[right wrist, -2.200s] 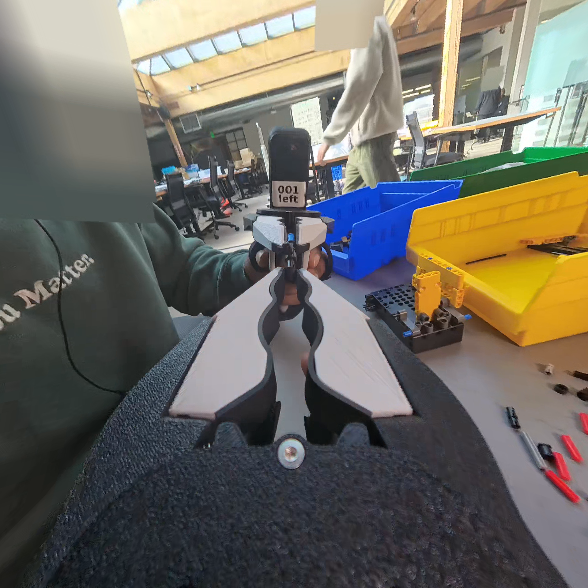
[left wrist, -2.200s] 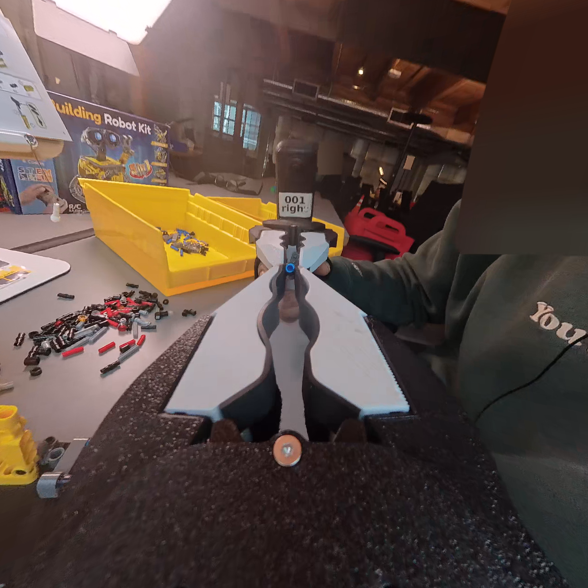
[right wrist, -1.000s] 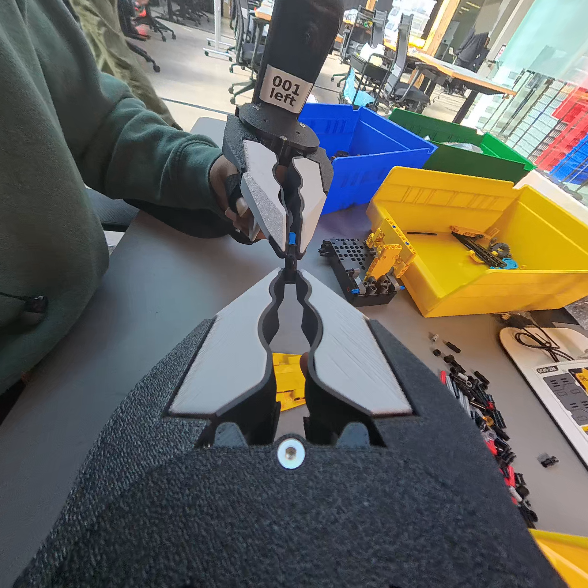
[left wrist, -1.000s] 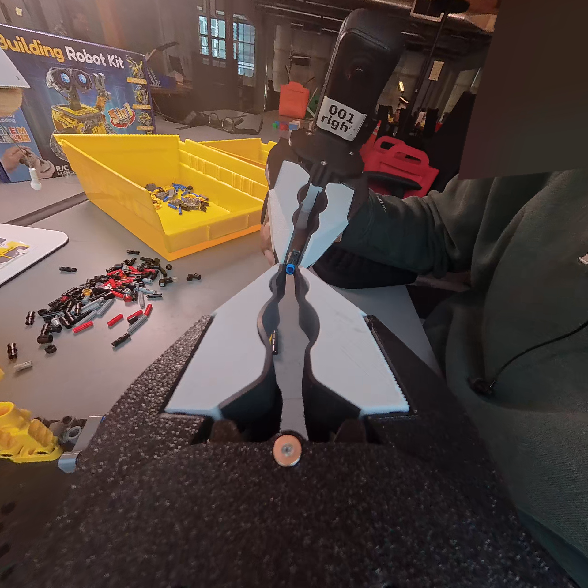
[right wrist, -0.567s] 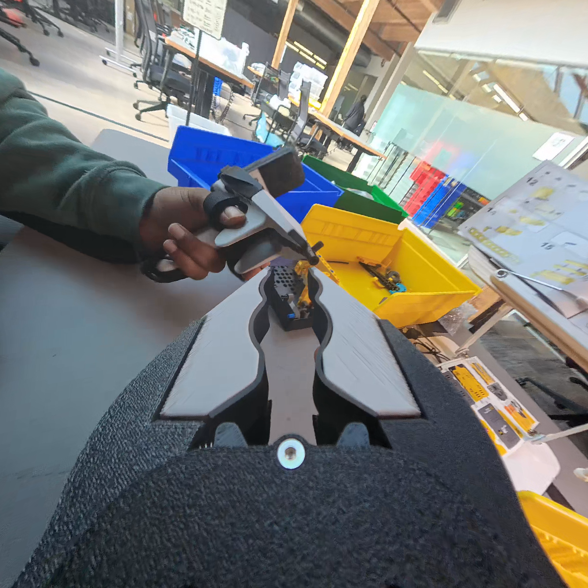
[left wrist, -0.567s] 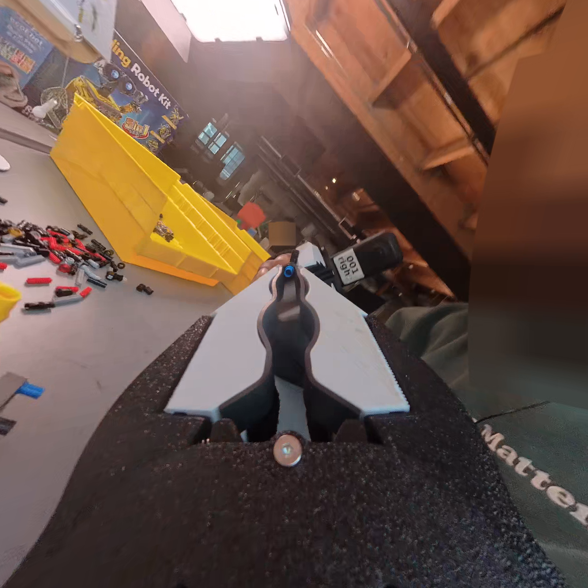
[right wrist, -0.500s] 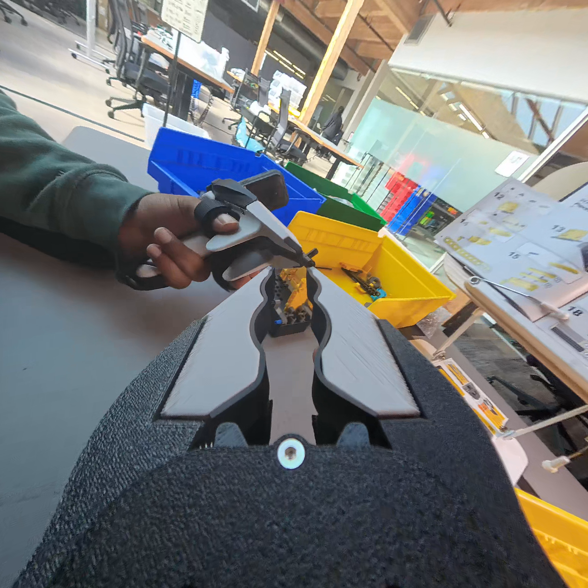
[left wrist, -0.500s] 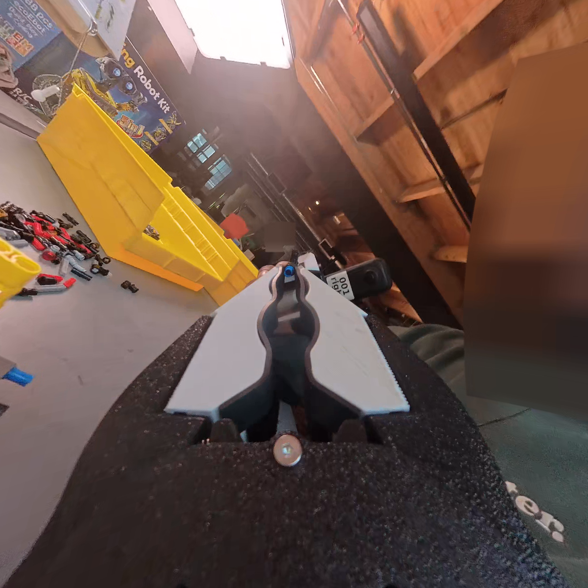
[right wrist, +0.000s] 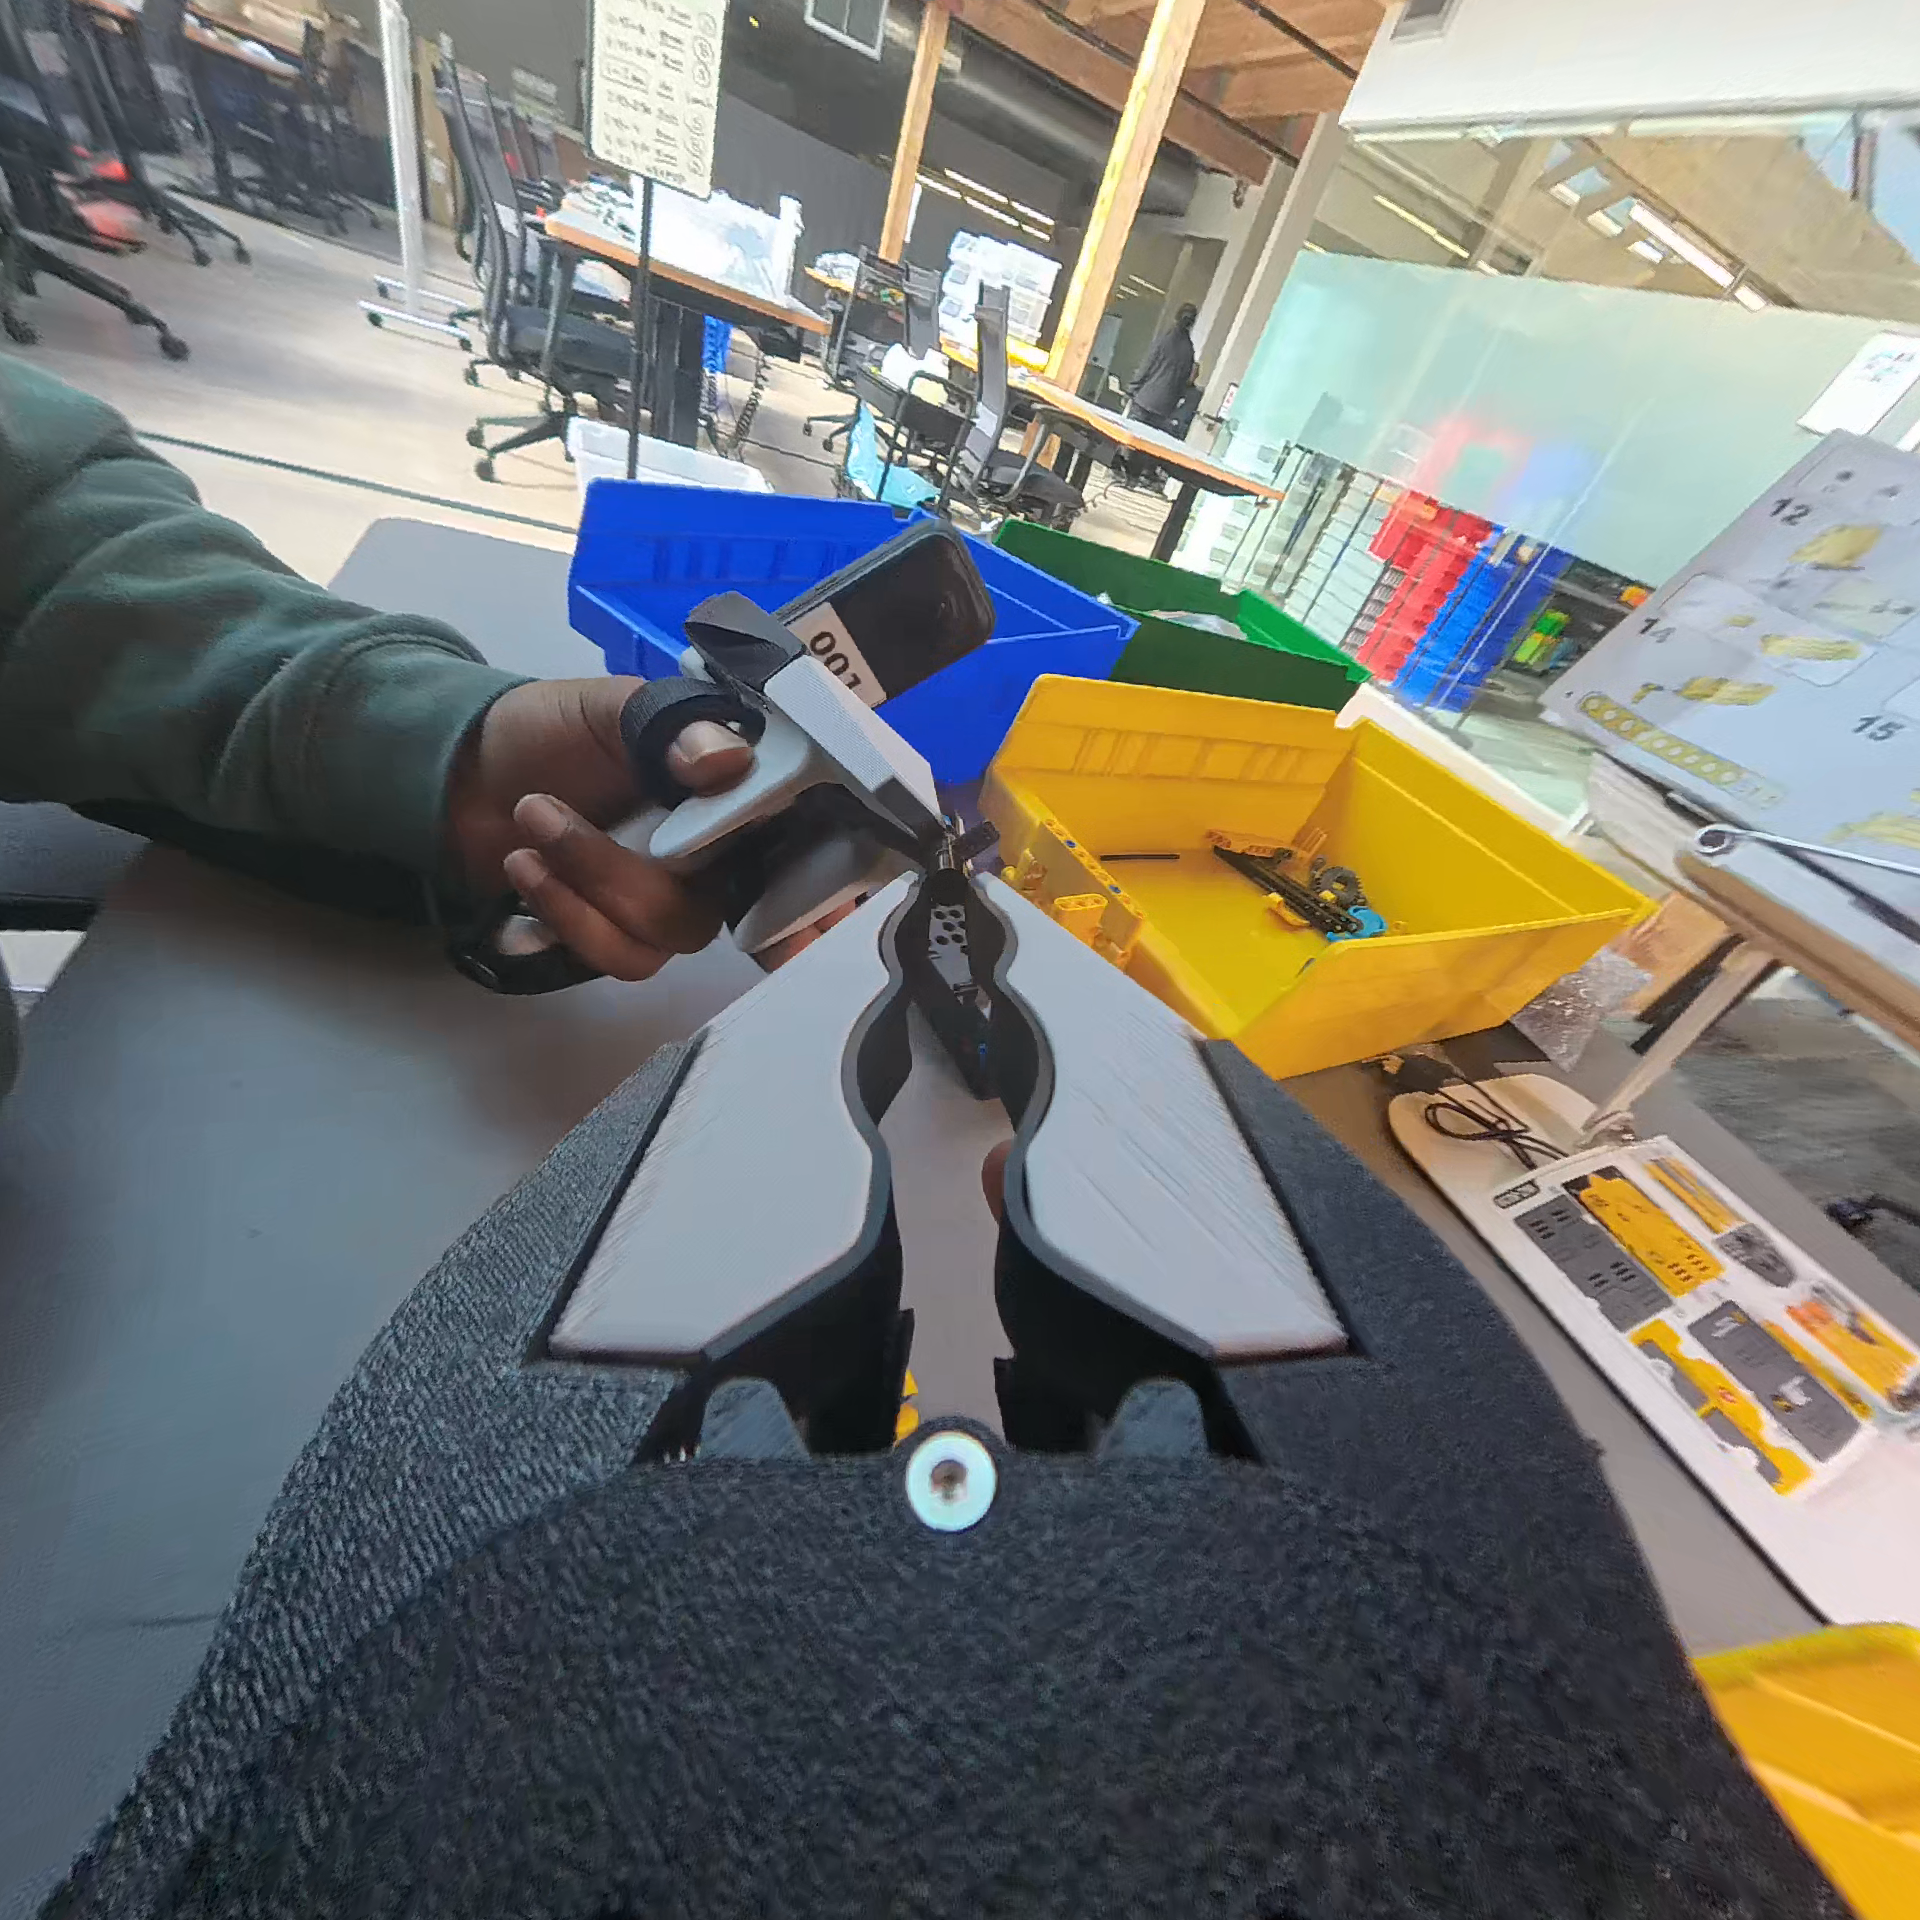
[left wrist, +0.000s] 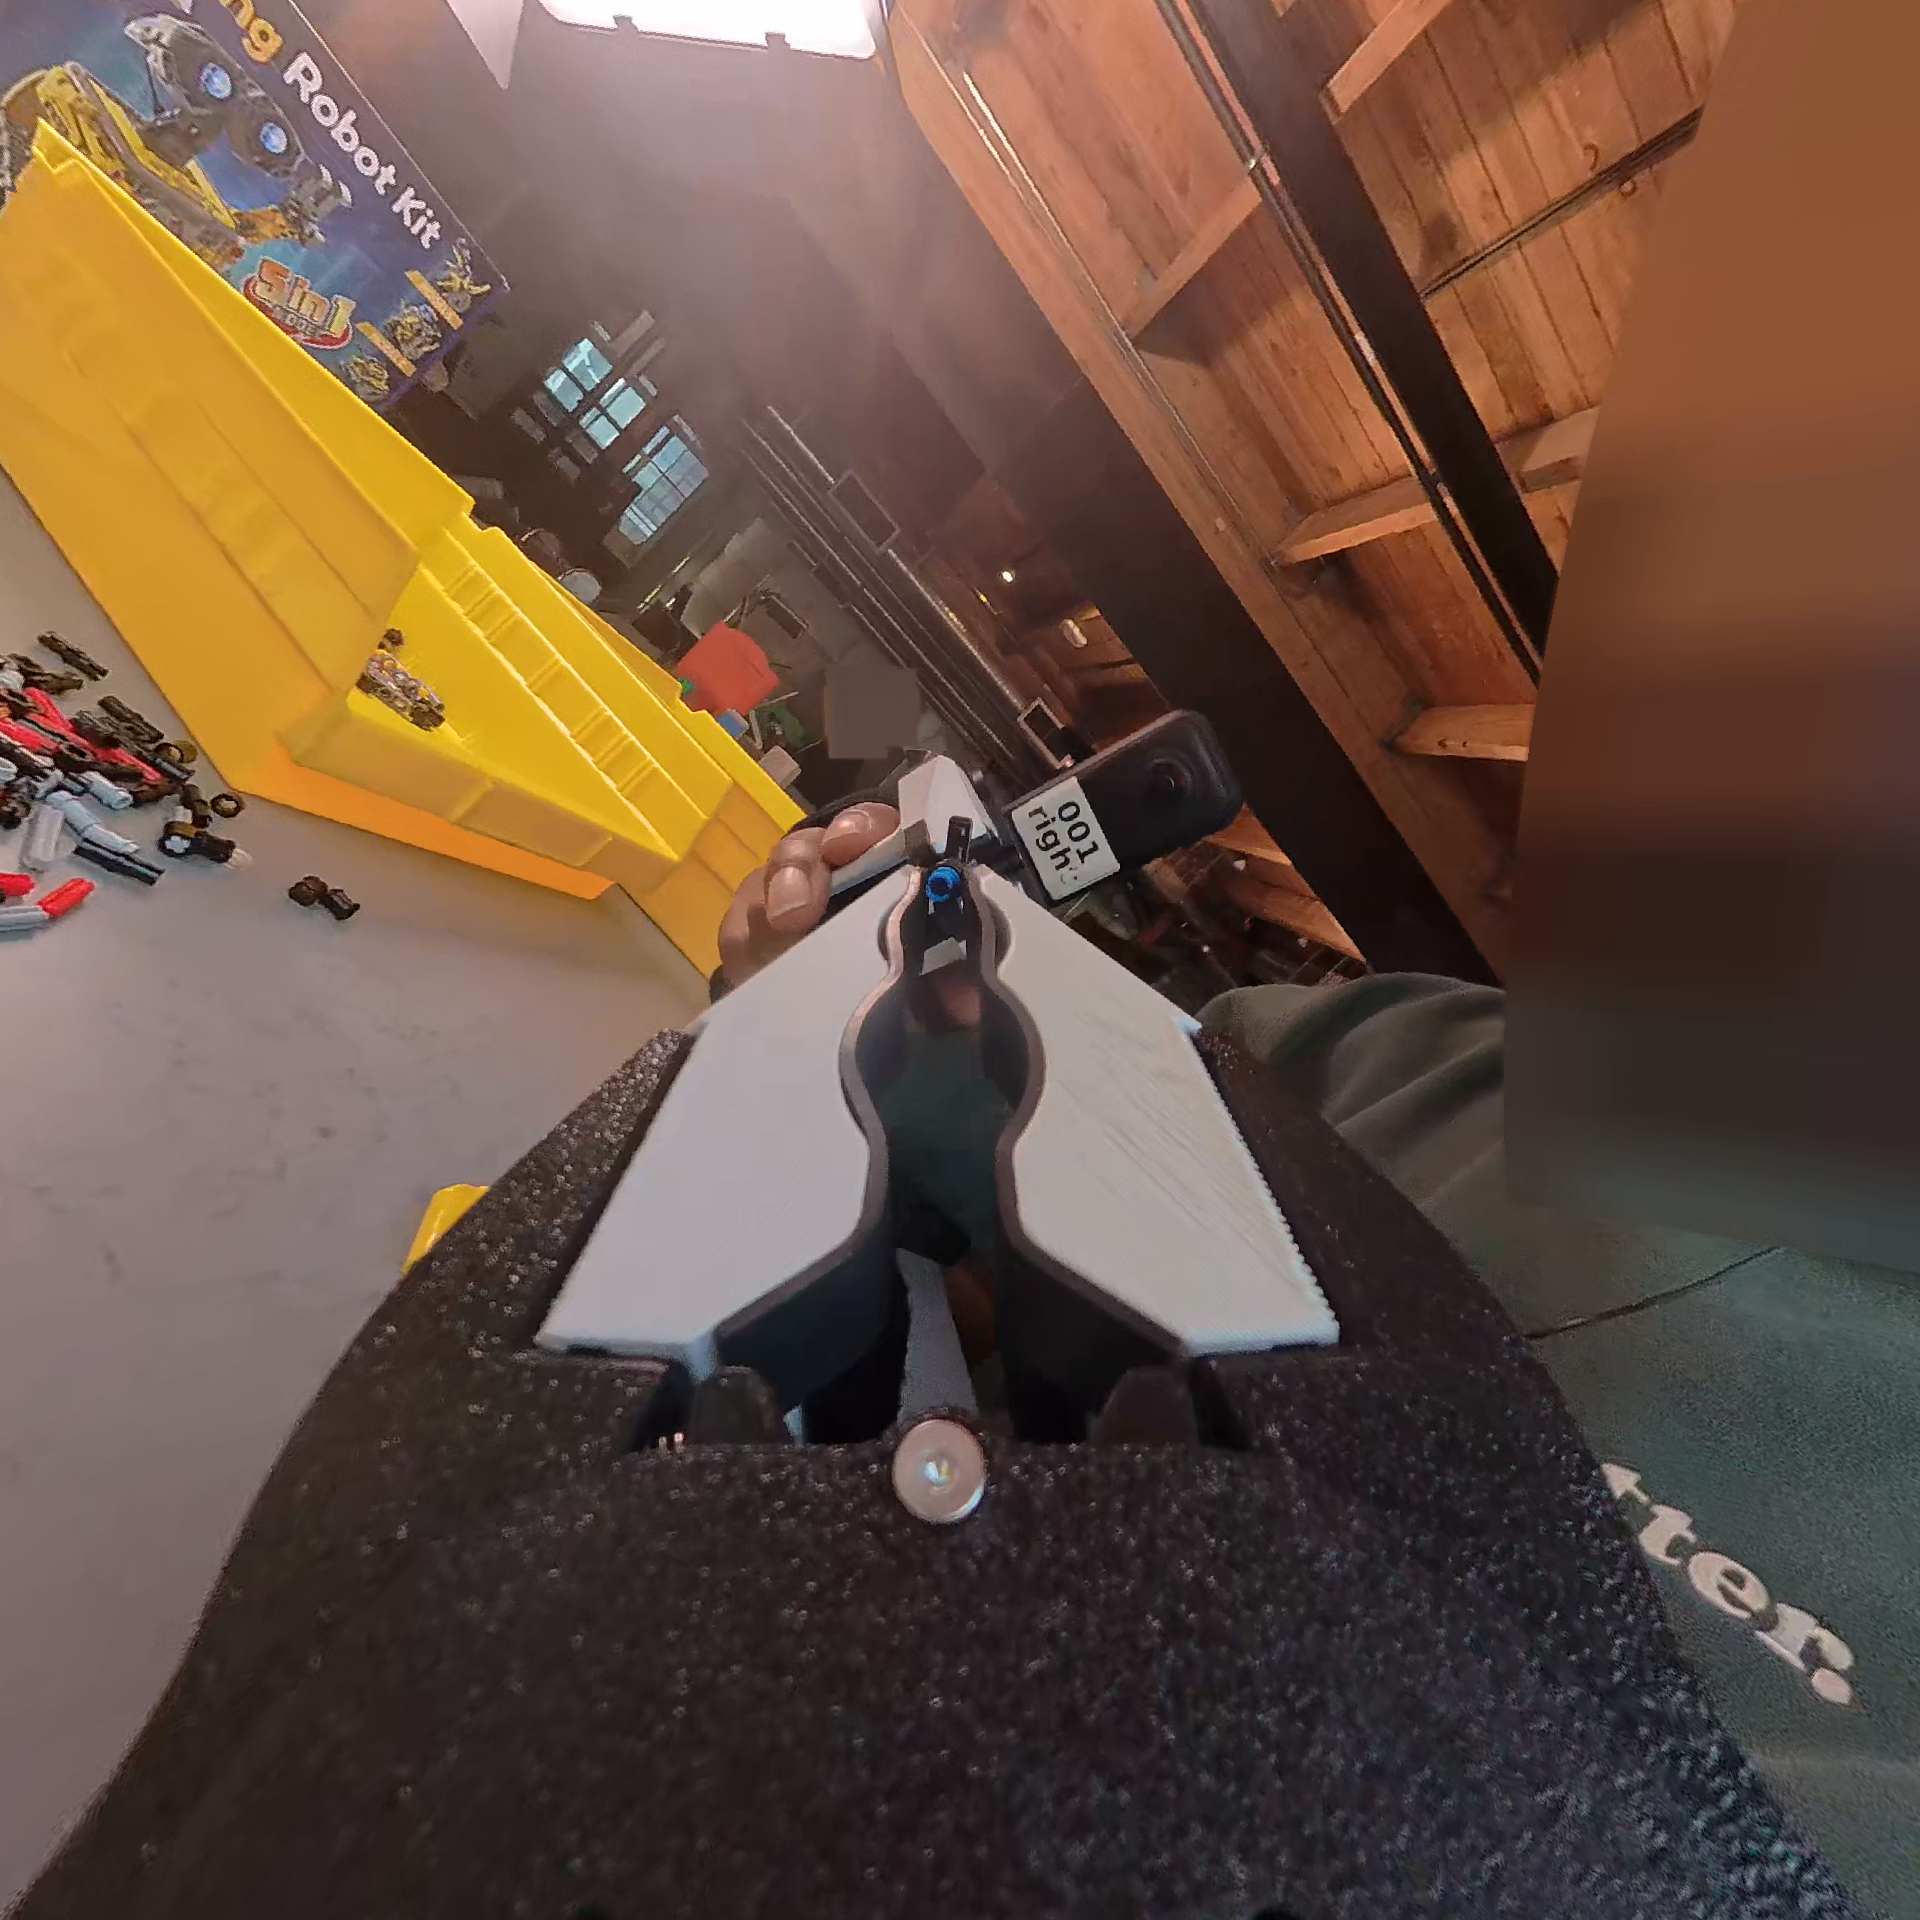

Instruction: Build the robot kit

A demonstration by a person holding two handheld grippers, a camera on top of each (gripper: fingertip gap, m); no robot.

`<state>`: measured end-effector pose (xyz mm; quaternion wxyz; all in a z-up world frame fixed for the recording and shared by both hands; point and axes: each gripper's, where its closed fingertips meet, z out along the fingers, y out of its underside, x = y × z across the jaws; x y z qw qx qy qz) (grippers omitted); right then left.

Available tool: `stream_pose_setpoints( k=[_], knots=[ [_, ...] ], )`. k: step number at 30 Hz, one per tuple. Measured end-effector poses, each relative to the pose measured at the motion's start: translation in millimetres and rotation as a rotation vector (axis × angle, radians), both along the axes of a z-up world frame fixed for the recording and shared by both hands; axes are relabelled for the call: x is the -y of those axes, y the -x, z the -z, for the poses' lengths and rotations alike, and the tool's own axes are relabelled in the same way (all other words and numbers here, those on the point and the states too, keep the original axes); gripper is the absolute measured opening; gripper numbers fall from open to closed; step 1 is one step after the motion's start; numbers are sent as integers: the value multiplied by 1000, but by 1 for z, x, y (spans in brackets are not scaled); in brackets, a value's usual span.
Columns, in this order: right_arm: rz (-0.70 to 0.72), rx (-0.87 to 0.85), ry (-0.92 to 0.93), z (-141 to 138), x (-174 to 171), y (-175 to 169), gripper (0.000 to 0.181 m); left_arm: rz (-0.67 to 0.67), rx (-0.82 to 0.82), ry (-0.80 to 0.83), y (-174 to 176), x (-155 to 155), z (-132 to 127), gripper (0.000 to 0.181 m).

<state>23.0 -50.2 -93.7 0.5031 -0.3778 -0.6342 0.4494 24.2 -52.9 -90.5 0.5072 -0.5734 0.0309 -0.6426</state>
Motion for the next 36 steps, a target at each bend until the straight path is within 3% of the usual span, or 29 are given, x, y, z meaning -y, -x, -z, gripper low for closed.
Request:
stream_pose_setpoints(
  k=[5,9,23,36],
  knots=[
    [-137,54,335,-3,5,-4,5,-60,-211,-116,-6,5,0,5],
    [-196,92,467,-2,7,-5,5,-108,-371,-205,-7,7,0,5],
    [-271,81,586,-13,8,-13,6,-265,-664,-418,-7,11,-3,17],
    [-295,115,558,-6,16,-12,6,-252,-702,-457,-13,16,-4,6]
  ],
)
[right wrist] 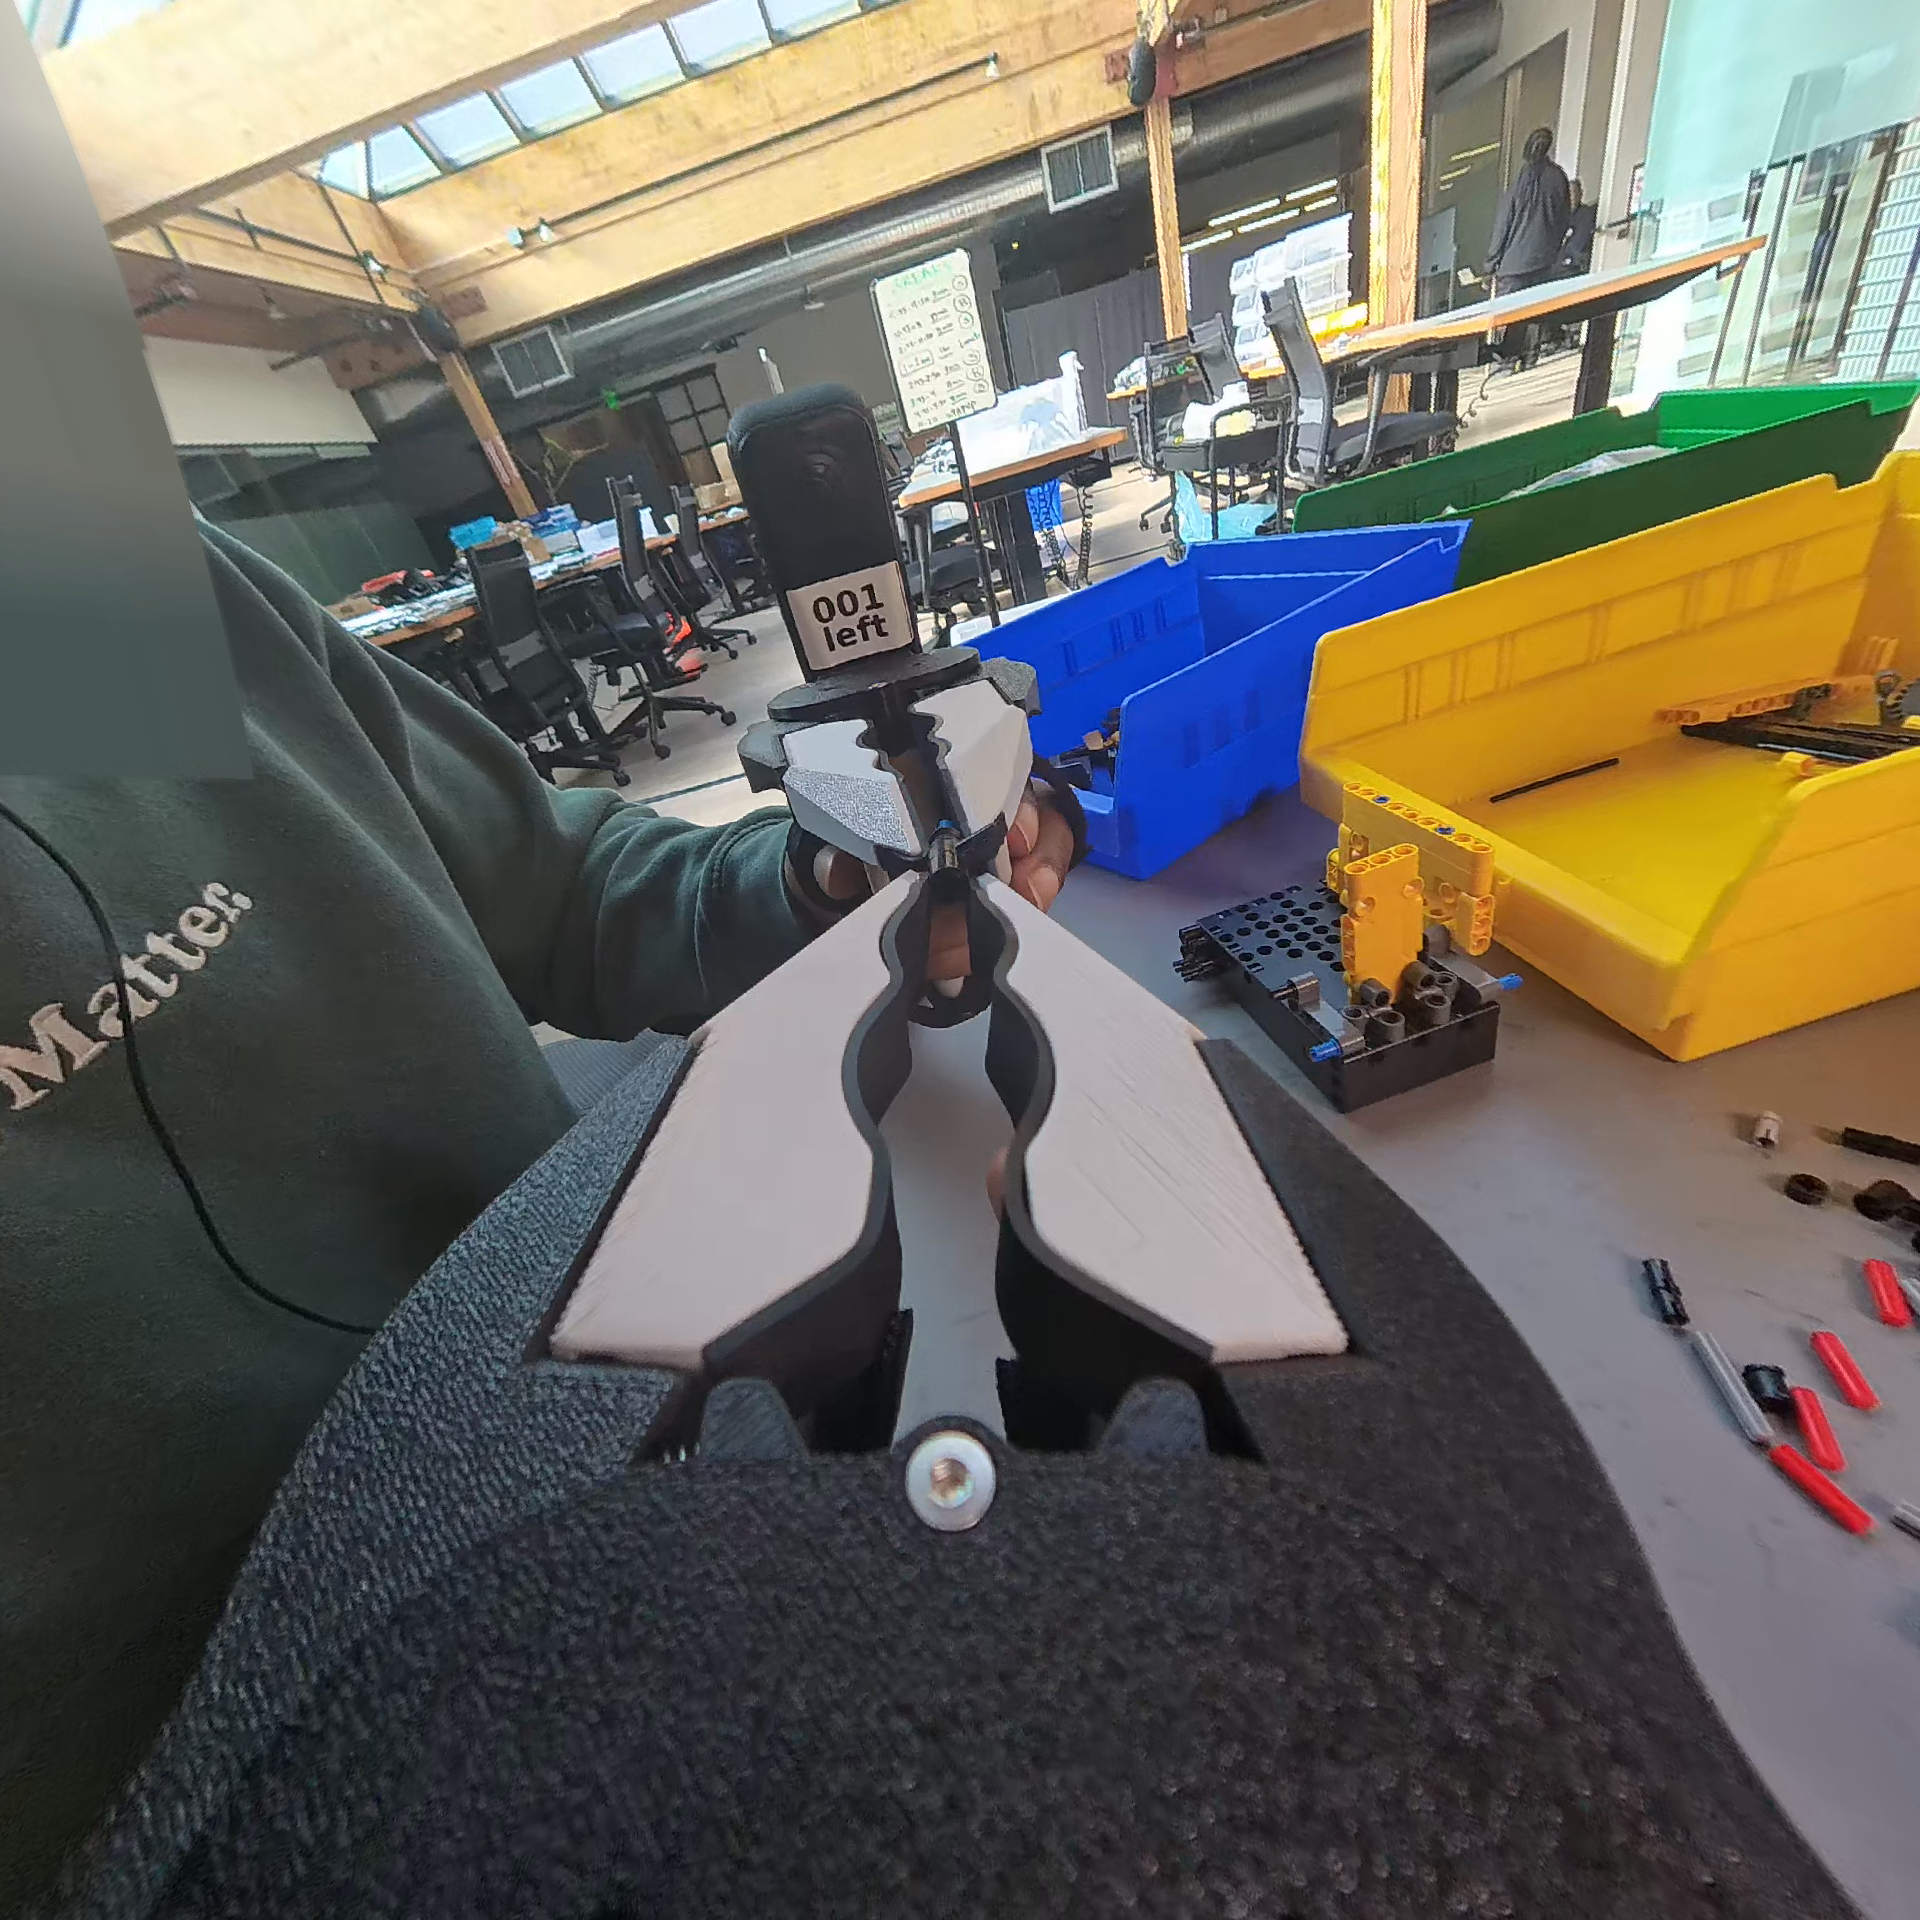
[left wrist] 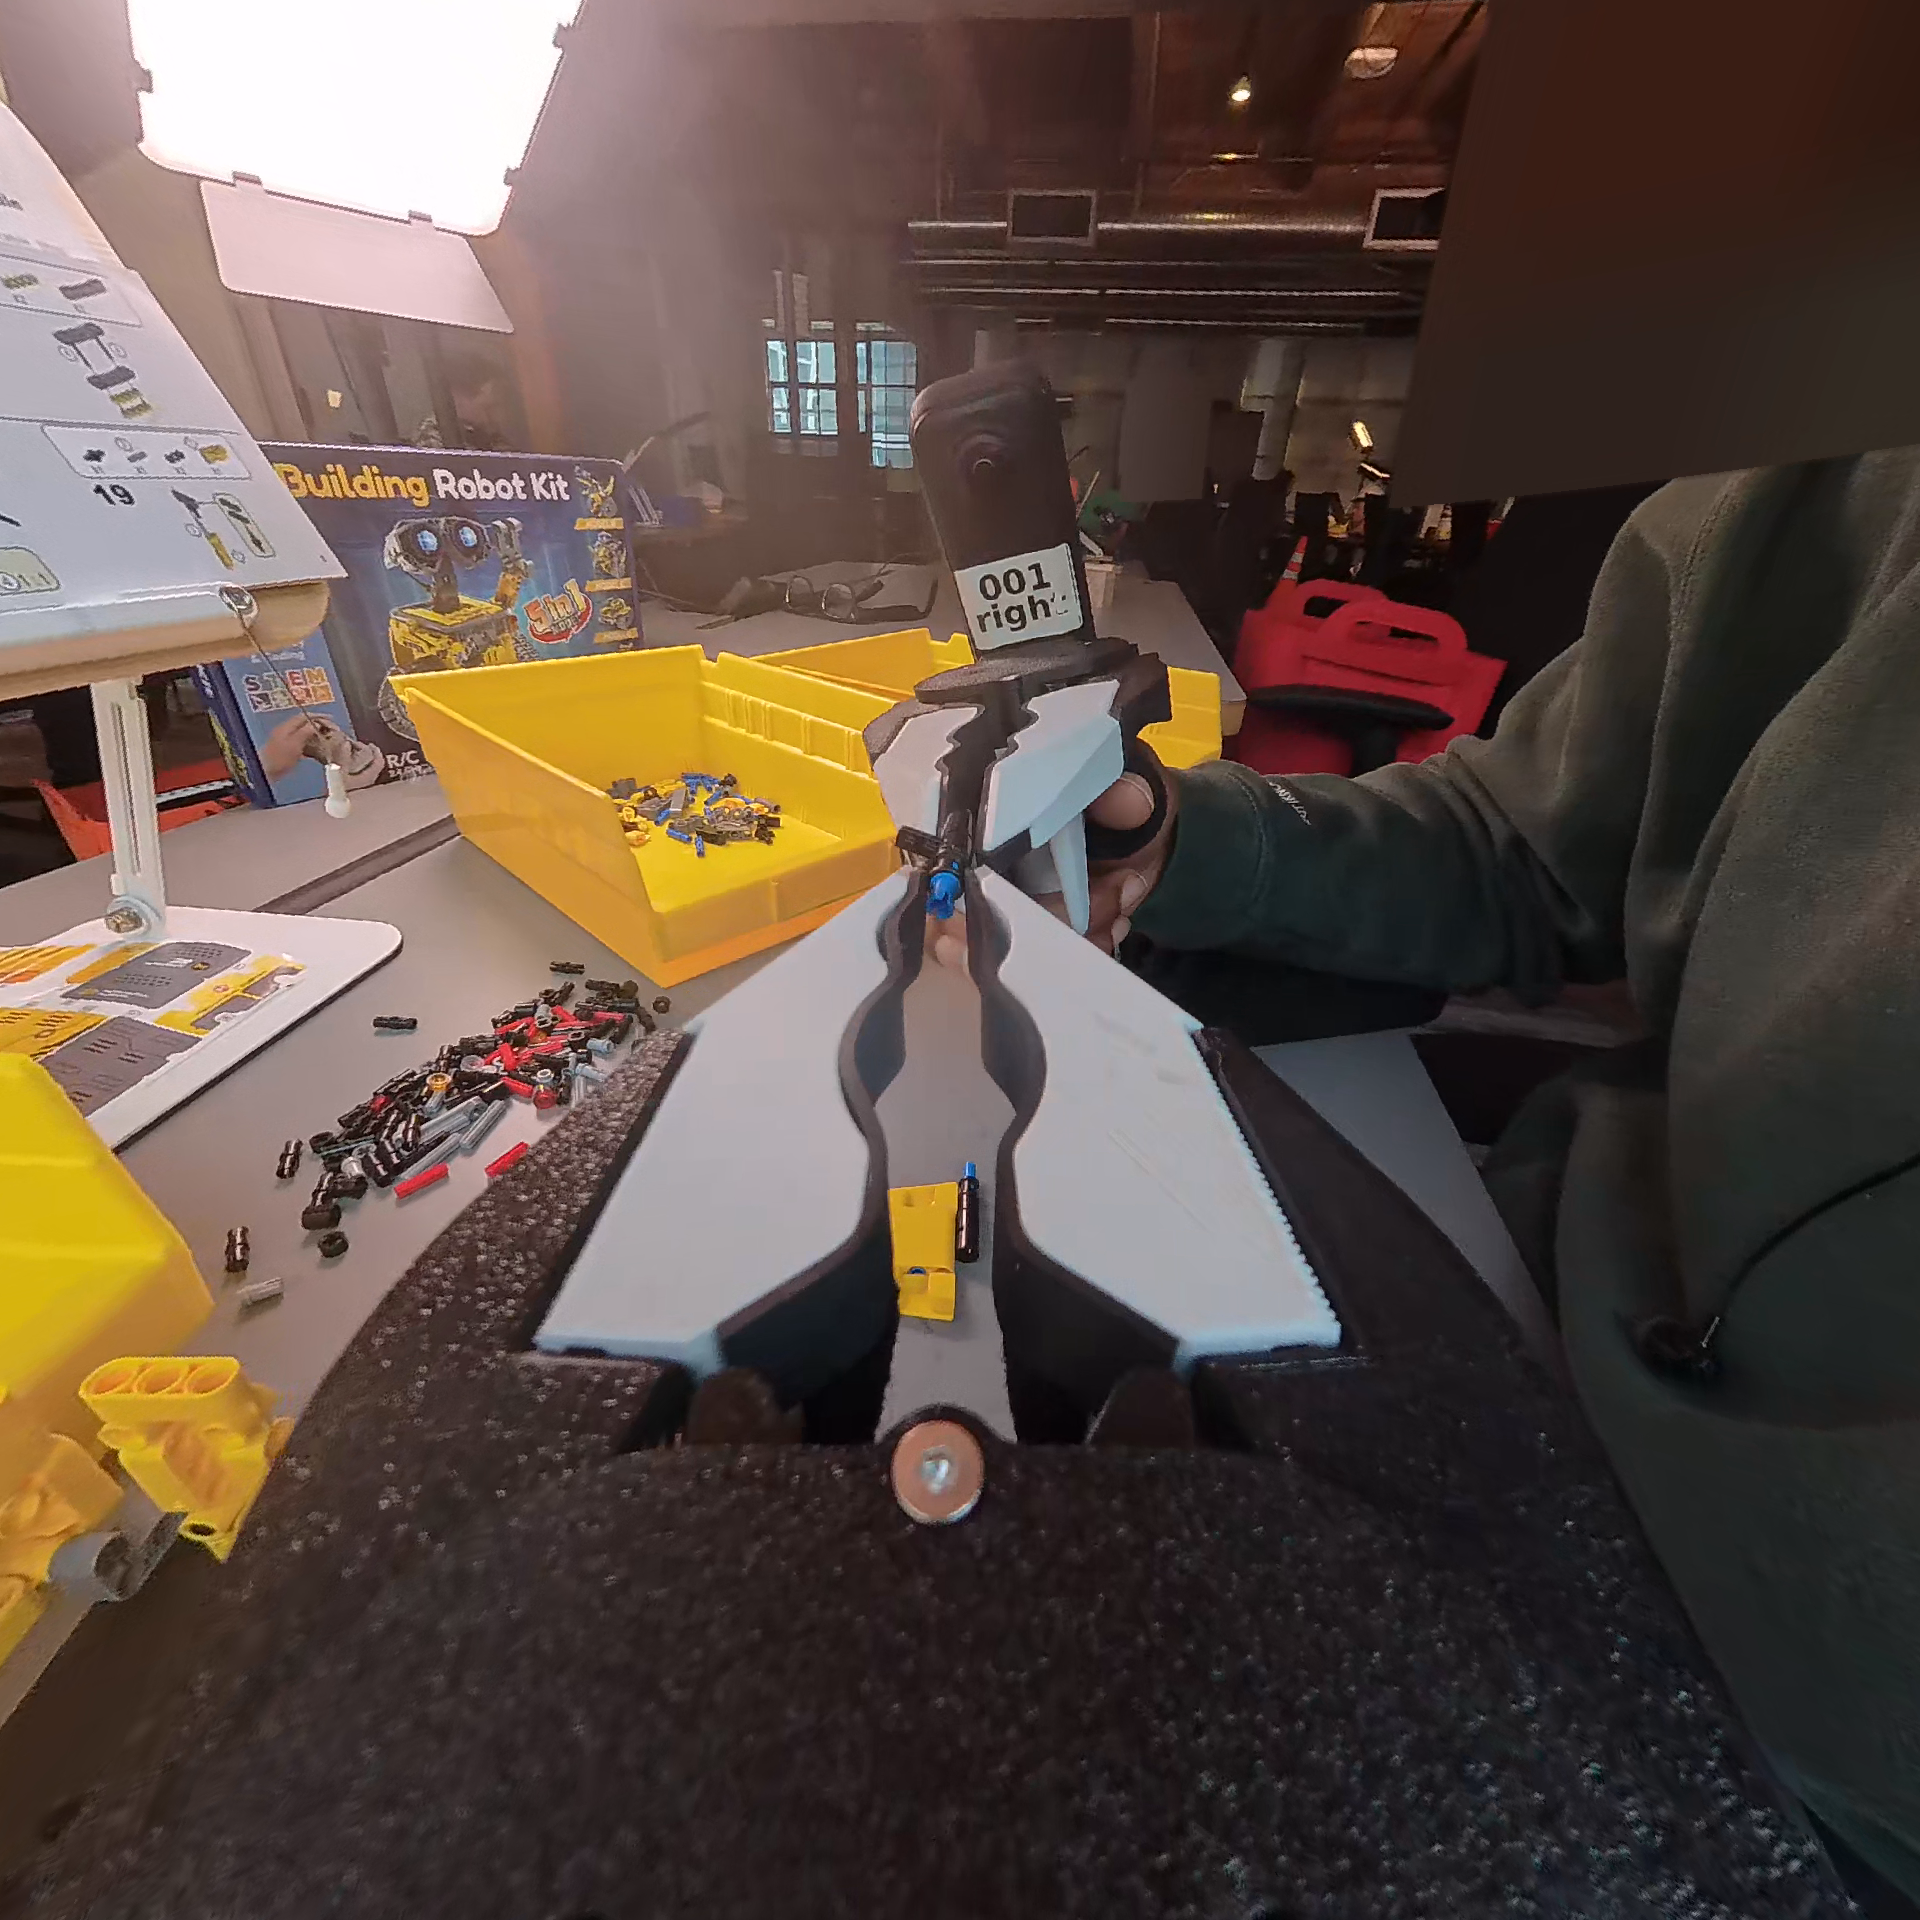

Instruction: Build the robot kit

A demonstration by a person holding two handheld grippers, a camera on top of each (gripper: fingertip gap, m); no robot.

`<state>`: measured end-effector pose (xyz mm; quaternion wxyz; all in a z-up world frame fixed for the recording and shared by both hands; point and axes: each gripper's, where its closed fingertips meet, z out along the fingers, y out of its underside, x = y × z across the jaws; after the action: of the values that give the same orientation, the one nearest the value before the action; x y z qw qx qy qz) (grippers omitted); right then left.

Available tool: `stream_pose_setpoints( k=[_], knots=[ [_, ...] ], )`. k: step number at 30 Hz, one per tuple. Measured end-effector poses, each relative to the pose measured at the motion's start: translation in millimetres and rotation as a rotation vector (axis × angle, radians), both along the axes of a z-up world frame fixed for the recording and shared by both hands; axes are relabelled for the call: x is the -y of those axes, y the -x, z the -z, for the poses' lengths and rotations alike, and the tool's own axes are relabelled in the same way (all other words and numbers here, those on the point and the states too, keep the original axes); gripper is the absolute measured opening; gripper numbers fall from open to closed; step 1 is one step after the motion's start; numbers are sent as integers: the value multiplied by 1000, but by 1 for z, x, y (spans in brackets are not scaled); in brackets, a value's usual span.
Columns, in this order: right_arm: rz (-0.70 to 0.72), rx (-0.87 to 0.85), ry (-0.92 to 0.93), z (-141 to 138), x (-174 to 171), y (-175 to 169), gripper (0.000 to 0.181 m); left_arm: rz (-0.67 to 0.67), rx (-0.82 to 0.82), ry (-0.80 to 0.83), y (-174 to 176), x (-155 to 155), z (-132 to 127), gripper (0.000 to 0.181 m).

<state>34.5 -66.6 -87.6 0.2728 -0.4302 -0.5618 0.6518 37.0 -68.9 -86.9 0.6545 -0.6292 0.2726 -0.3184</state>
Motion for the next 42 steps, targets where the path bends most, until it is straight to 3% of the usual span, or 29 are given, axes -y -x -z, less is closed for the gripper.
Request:
stream_pose_setpoints(
  k=[8,19,25,29,34,42],
  knots=[
    [35,6,-37,6,-5,3,6,21,117,46,4,-6,1,5],
    [128,-8,-236,25,-18,11,6,45,219,160,11,-20,14,6],
    [130,-27,-392,29,-28,28,6,51,246,149,14,-42,7,5],
    [142,-83,-470,14,-35,42,0,-8,207,99,24,-62,2,4],
    [202,-99,-430,6,-54,31,0,13,236,76,28,-71,-8,3],
    [355,-191,-301,-4,-83,11,7,25,345,109,27,-54,5,3]
  ],
)
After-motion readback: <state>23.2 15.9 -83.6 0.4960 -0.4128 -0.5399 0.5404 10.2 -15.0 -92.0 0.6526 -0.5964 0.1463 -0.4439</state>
